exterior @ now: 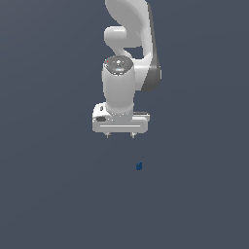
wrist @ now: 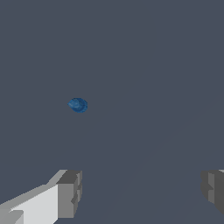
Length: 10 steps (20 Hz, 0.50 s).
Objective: Pick up the object and move it to a goal position.
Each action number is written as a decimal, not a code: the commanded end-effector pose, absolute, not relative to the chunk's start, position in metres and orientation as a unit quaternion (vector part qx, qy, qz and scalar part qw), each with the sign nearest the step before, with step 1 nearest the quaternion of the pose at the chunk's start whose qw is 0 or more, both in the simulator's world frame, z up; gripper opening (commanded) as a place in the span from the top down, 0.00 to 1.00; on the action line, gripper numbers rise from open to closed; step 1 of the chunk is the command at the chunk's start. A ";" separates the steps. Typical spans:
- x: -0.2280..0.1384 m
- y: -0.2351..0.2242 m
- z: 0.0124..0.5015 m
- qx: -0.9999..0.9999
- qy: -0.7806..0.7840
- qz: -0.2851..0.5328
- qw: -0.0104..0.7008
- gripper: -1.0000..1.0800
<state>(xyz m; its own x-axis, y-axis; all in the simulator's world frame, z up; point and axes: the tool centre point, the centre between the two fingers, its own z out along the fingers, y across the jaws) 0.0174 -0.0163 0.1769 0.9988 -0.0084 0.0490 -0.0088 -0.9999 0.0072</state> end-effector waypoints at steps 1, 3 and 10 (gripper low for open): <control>0.017 -0.017 0.177 1.000 -0.004 0.025 0.004 0.04; 0.017 -0.017 0.177 1.000 -0.003 0.025 0.004 0.04; 0.023 -0.012 0.173 1.000 -0.019 0.023 0.003 0.04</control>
<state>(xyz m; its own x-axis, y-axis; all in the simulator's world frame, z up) 0.0213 -0.0136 0.1742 0.9985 -0.0283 0.0477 -0.0286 -0.9996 0.0064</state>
